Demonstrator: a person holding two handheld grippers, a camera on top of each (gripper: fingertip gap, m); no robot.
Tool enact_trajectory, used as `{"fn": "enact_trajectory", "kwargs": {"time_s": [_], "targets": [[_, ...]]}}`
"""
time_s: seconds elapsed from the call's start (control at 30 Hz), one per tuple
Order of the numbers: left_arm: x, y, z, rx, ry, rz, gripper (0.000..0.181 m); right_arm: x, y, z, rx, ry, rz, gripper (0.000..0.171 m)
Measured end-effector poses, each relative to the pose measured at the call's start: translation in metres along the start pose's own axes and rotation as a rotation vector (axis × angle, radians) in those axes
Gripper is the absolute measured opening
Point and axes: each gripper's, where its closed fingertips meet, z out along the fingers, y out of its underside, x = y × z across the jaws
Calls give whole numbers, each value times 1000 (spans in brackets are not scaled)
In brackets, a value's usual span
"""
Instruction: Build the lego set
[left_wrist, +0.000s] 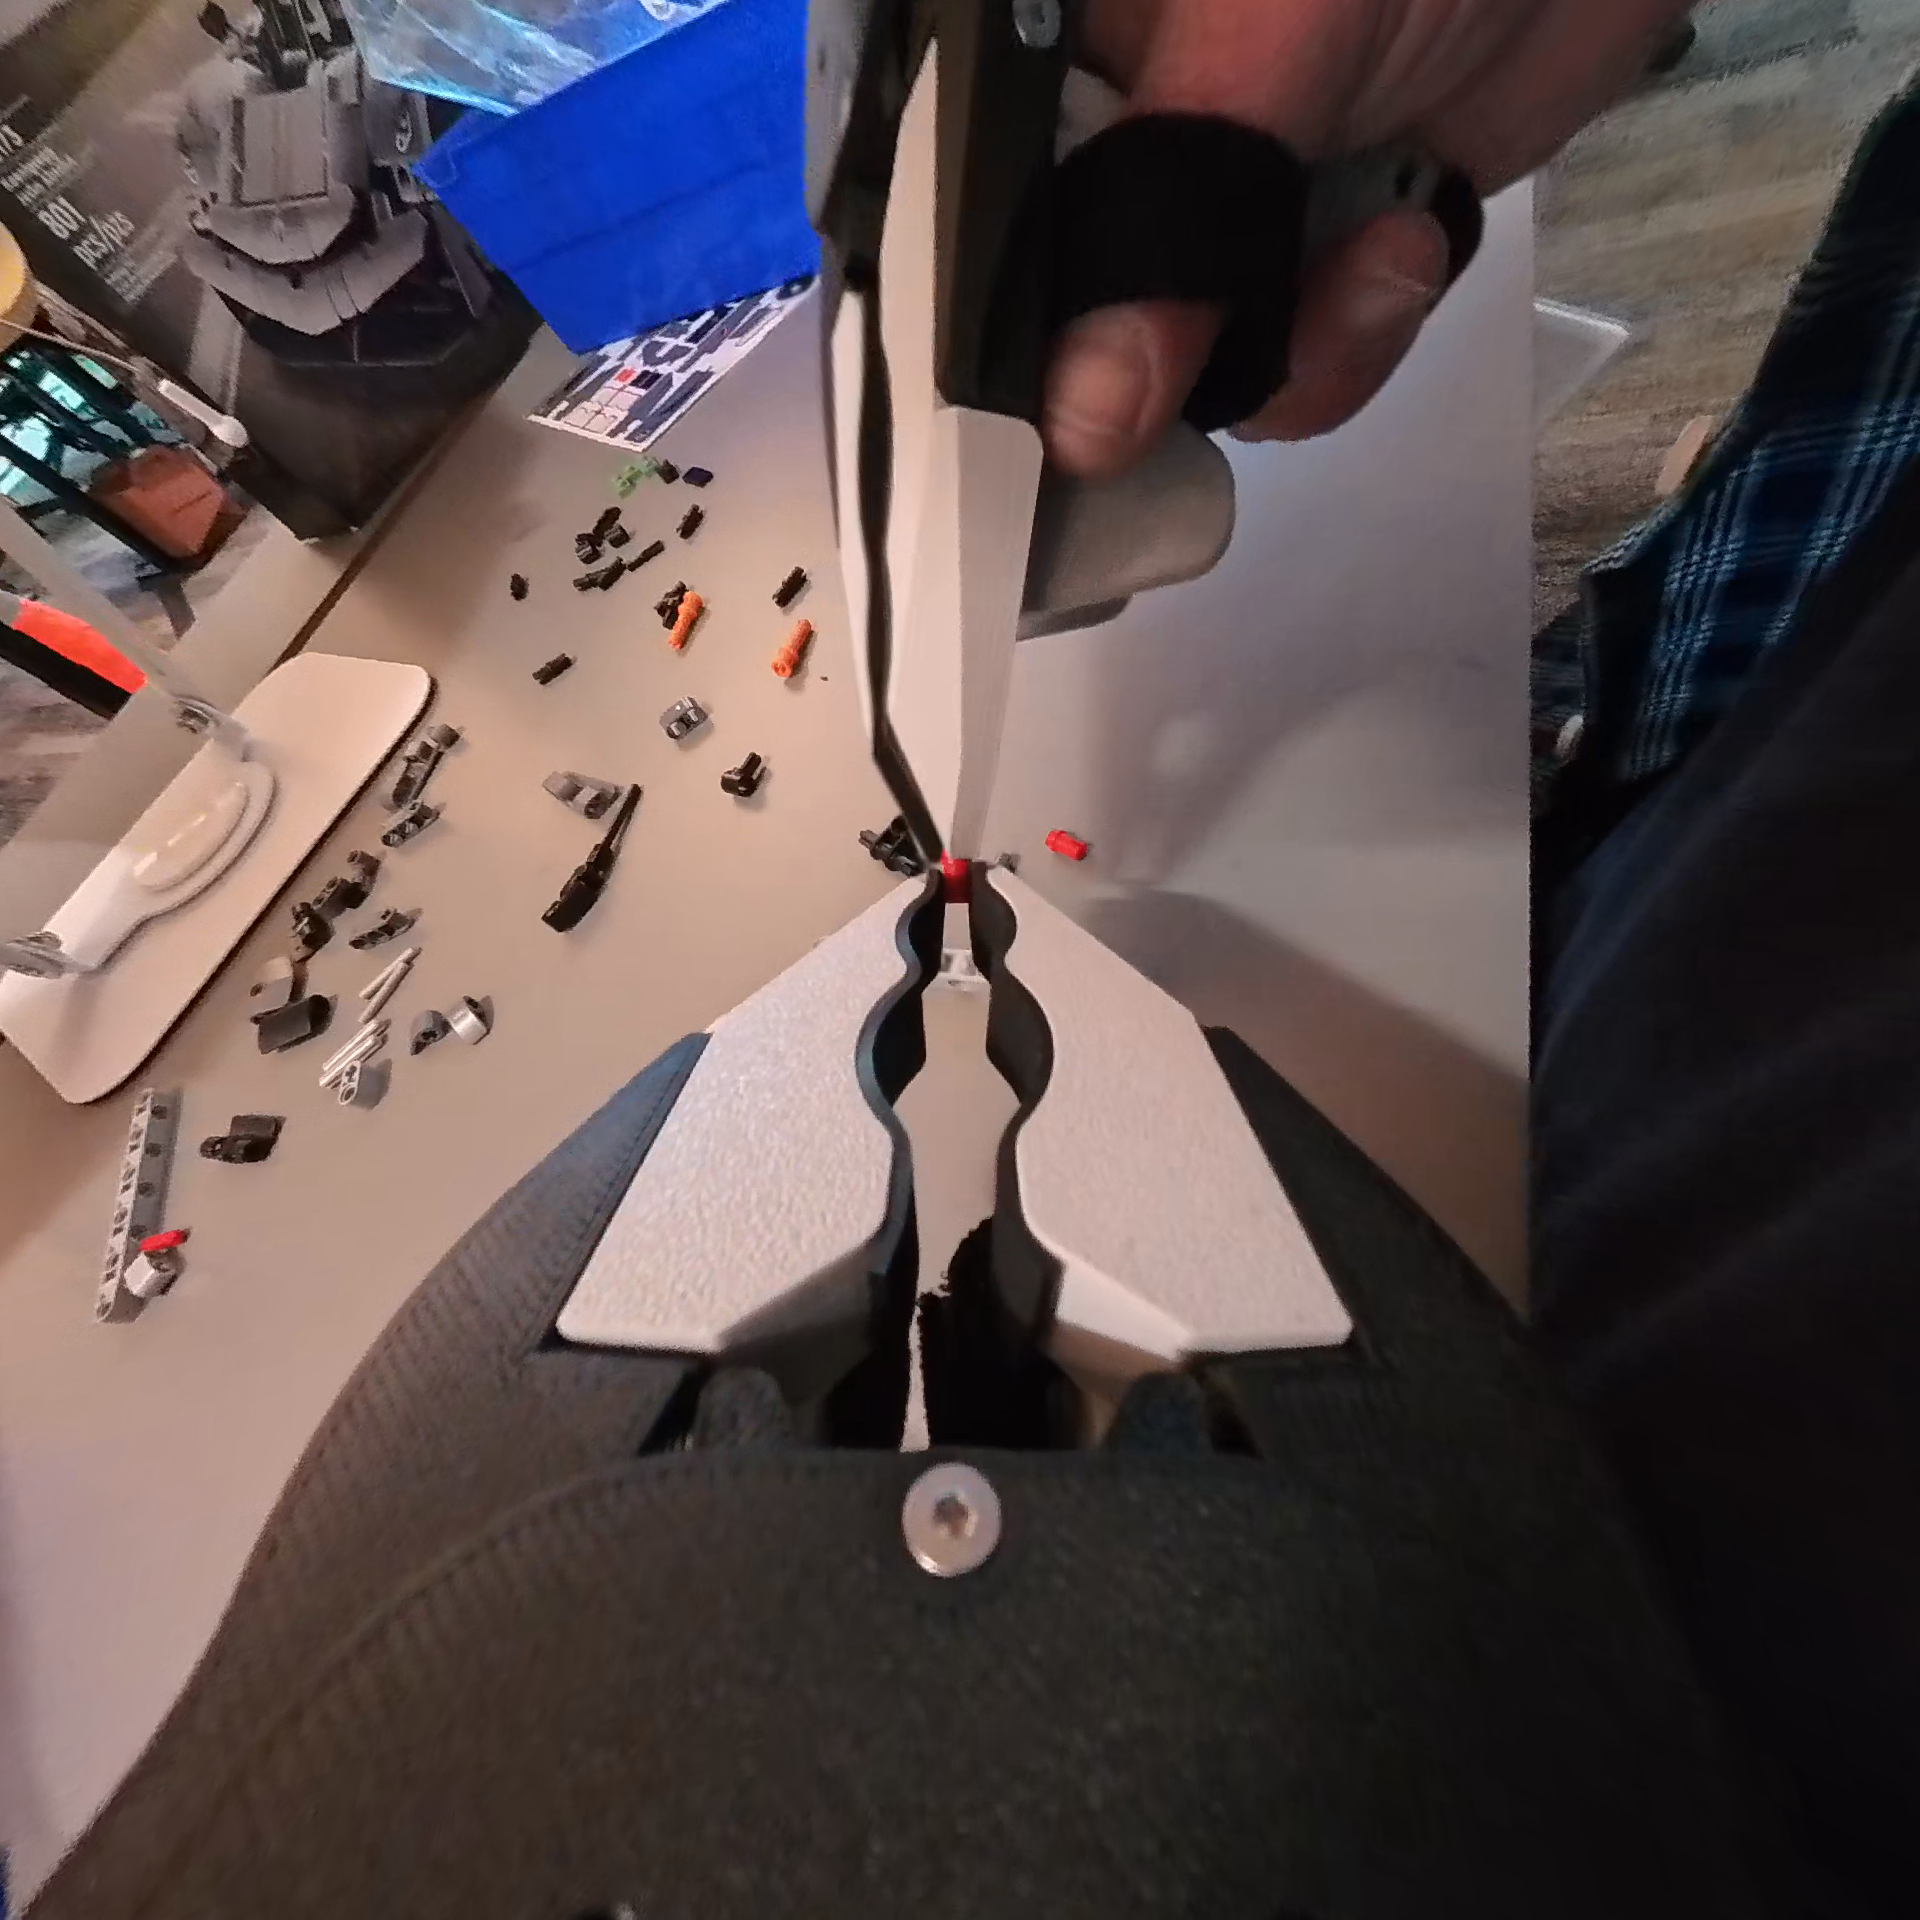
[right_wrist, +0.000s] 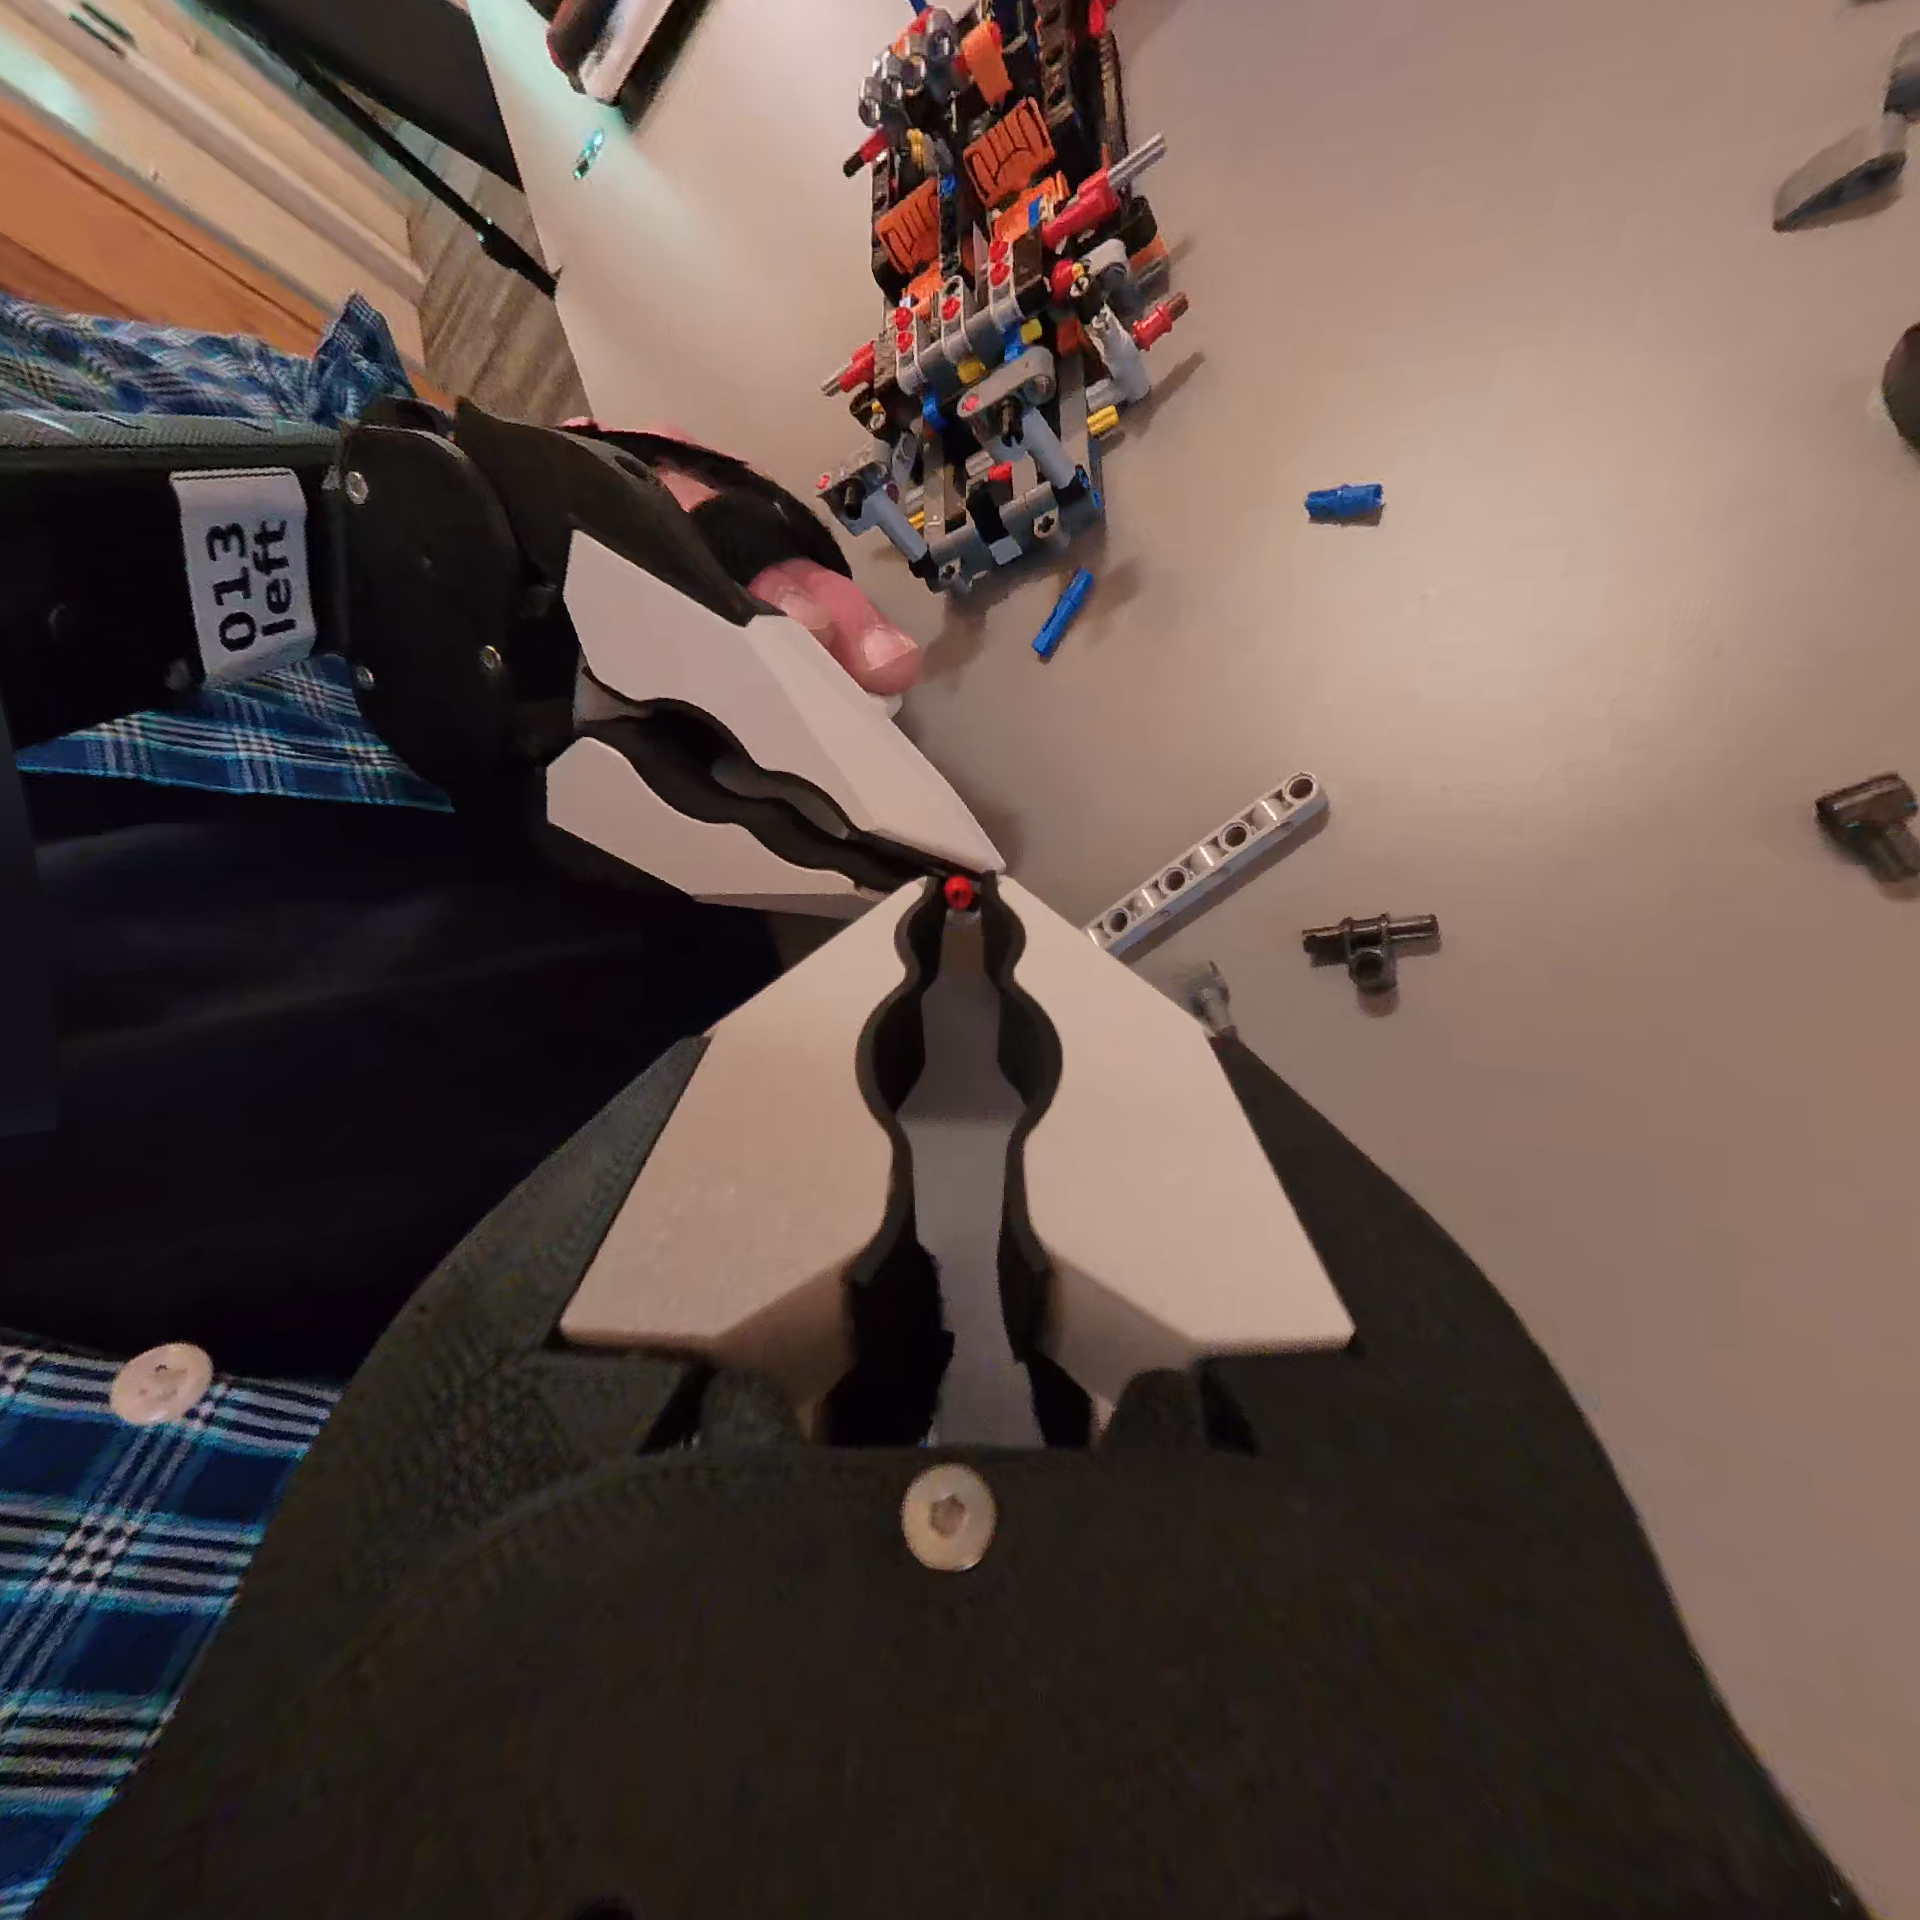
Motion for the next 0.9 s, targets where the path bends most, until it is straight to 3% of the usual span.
{"fn": "enact_trajectory", "kwargs": {"time_s": [0.3,0.43,0.63,0.9], "targets": [[-1,1,1,-7,-6,-15,3,2,-1,0,69,23,11,1],[0,7,-1,-45,17,-56,11,10,4,-3,3,125,-79,0],[10,32,5,-165,85,-94,6,23,18,6,-150,251,-207,0],[22,30,0,-153,140,-80,1,23,4,4,-103,265,-226,2]]}}
